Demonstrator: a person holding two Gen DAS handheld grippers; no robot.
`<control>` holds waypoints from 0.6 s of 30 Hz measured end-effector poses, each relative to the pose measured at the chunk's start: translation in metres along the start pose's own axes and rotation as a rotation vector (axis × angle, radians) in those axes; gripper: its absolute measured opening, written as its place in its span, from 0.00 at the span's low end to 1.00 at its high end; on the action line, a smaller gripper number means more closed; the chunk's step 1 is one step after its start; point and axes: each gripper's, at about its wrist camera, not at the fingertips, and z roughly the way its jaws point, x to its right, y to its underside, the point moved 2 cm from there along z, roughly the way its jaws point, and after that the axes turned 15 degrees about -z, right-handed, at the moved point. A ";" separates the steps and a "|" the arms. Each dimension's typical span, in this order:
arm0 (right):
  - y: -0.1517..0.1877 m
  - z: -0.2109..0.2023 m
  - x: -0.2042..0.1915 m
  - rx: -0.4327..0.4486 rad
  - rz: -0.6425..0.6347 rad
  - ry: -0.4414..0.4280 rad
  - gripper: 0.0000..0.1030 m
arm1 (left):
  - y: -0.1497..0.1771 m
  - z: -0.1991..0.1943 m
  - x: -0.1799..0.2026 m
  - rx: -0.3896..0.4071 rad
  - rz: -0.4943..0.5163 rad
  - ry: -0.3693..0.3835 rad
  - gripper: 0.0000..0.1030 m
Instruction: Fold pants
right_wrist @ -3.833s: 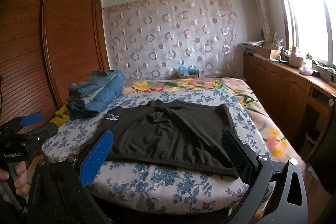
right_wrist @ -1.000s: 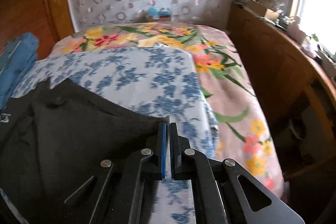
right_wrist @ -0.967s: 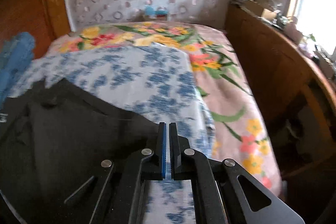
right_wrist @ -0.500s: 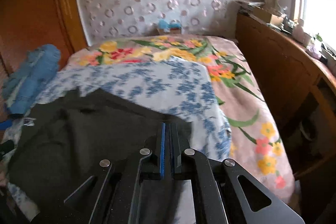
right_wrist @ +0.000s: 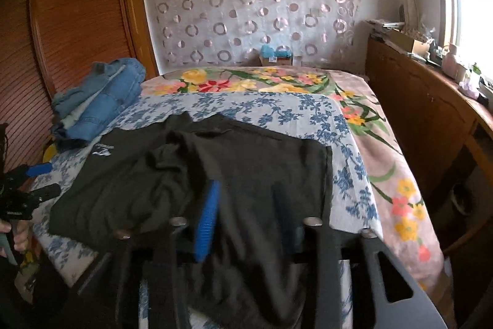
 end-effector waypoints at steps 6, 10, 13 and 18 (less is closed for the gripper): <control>0.014 -0.019 -0.014 0.010 0.005 0.007 0.56 | 0.020 -0.010 -0.006 -0.014 -0.016 0.009 0.87; 0.023 -0.026 -0.022 0.018 0.006 0.011 0.56 | 0.032 -0.012 -0.011 -0.019 -0.033 0.013 0.72; 0.027 -0.029 -0.030 0.017 0.014 0.008 0.56 | 0.039 -0.011 -0.013 -0.035 -0.052 0.029 0.64; 0.035 -0.033 -0.040 0.018 0.012 -0.006 0.56 | 0.055 -0.009 -0.011 -0.076 -0.053 0.032 0.54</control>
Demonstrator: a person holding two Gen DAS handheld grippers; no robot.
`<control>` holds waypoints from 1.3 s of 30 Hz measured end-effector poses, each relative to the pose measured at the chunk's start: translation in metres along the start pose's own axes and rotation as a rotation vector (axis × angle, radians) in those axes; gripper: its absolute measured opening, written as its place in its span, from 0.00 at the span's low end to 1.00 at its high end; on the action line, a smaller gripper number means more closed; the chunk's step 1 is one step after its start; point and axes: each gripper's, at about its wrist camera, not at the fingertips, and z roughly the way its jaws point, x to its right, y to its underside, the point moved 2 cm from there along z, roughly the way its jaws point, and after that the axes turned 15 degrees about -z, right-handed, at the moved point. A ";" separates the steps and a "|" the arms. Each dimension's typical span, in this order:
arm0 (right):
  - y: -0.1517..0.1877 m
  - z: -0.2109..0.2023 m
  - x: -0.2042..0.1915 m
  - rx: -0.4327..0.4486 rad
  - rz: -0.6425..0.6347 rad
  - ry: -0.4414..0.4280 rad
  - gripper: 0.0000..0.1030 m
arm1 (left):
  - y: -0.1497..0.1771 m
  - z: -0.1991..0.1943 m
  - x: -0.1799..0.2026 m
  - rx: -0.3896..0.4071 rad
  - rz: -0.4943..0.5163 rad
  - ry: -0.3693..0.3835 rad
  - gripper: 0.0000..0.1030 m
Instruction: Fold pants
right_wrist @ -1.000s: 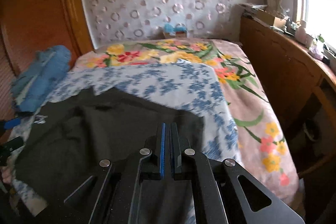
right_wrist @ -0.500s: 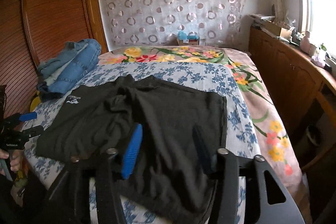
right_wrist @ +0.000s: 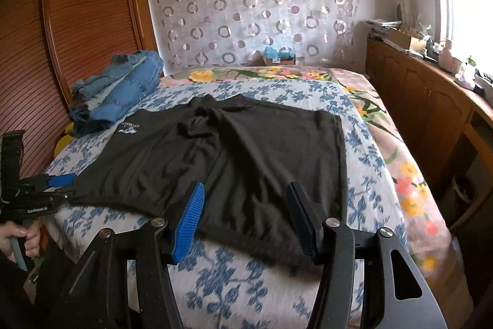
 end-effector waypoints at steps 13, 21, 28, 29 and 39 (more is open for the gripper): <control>0.011 -0.001 -0.006 -0.014 0.023 -0.031 0.56 | 0.005 -0.006 -0.003 -0.009 -0.002 -0.018 0.50; 0.014 0.003 -0.008 -0.025 0.040 -0.044 0.56 | 0.006 -0.005 0.001 0.000 0.025 -0.013 0.10; 0.019 0.005 -0.007 -0.035 0.057 -0.050 0.56 | -0.010 -0.021 0.022 0.048 0.054 0.047 0.05; 0.019 0.004 -0.006 -0.034 0.060 -0.051 0.56 | -0.013 -0.024 0.027 0.054 0.062 0.055 0.05; 0.024 -0.008 -0.001 -0.012 0.079 -0.029 0.56 | -0.042 -0.026 0.091 0.075 0.144 0.171 0.05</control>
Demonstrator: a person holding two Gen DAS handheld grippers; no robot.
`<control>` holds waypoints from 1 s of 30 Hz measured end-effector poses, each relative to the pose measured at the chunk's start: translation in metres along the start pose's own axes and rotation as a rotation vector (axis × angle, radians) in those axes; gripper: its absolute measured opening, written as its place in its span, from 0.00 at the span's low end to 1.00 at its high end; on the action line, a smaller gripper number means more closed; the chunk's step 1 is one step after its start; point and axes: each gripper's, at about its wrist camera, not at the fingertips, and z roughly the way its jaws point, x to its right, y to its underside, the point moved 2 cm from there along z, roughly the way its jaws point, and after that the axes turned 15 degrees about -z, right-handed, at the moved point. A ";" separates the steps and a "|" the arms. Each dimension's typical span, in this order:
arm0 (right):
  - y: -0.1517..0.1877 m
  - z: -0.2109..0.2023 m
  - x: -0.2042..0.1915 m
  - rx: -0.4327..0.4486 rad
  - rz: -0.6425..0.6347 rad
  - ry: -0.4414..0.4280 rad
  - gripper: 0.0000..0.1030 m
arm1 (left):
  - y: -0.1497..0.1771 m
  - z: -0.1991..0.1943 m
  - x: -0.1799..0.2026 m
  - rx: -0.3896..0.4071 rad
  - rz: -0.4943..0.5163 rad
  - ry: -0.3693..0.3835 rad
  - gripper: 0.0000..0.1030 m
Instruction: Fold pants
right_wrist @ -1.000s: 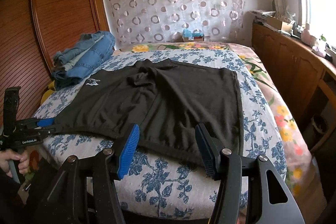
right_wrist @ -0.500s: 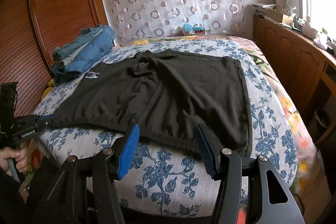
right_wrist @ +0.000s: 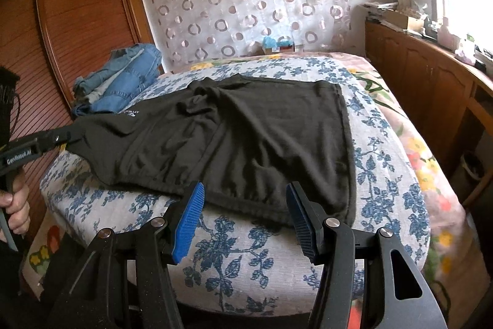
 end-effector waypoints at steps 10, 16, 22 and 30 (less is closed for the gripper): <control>0.006 -0.013 0.005 0.015 0.016 0.029 0.56 | -0.018 0.019 0.059 -0.015 0.080 0.085 0.05; 0.009 -0.017 0.006 0.019 0.024 0.035 0.56 | -0.015 0.022 0.078 -0.024 0.094 0.106 0.05; 0.012 -0.019 0.011 0.017 0.036 0.038 0.56 | -0.014 0.025 0.073 -0.029 0.083 0.079 0.05; 0.006 -0.009 0.001 0.007 0.024 0.020 0.56 | -0.007 0.015 0.052 -0.009 0.092 0.015 0.48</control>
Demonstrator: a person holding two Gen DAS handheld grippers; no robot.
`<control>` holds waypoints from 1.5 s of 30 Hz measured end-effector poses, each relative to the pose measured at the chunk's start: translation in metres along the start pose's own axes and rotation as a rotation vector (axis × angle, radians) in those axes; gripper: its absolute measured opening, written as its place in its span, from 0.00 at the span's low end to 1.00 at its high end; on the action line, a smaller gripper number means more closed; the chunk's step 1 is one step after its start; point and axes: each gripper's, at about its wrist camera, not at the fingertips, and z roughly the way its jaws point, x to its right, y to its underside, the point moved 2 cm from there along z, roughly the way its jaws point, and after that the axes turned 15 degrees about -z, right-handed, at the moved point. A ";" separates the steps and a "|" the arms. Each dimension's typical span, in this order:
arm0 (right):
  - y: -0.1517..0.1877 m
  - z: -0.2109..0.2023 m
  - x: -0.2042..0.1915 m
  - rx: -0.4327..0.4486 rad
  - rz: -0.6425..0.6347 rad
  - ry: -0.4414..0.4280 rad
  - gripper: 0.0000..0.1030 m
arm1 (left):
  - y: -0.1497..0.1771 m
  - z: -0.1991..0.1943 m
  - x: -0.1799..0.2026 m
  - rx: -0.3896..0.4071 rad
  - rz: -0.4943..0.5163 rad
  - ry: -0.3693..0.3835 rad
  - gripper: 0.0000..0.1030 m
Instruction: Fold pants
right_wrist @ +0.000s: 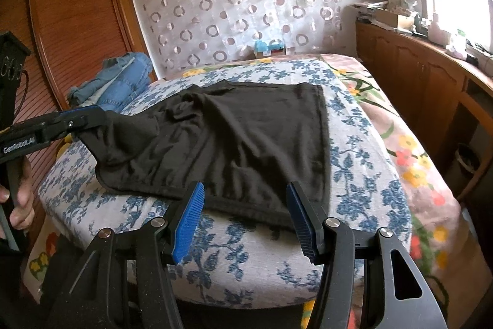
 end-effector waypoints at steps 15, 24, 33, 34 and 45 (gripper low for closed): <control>-0.016 0.017 -0.015 0.003 -0.034 -0.041 0.56 | 0.015 -0.033 -0.051 0.043 -0.097 -0.029 0.76; -0.019 0.029 -0.024 0.006 -0.060 -0.063 0.56 | 0.020 -0.039 -0.060 0.061 -0.111 -0.025 0.77; -0.021 0.060 -0.028 -0.050 -0.114 -0.145 0.43 | 0.037 -0.015 -0.069 0.004 -0.137 -0.046 0.77; -0.021 0.065 -0.028 -0.060 -0.122 -0.148 0.42 | 0.038 -0.014 -0.069 0.002 -0.137 -0.046 0.77; -0.038 0.072 -0.033 -0.043 -0.177 -0.176 0.03 | 0.046 -0.004 -0.073 -0.023 -0.146 -0.059 0.77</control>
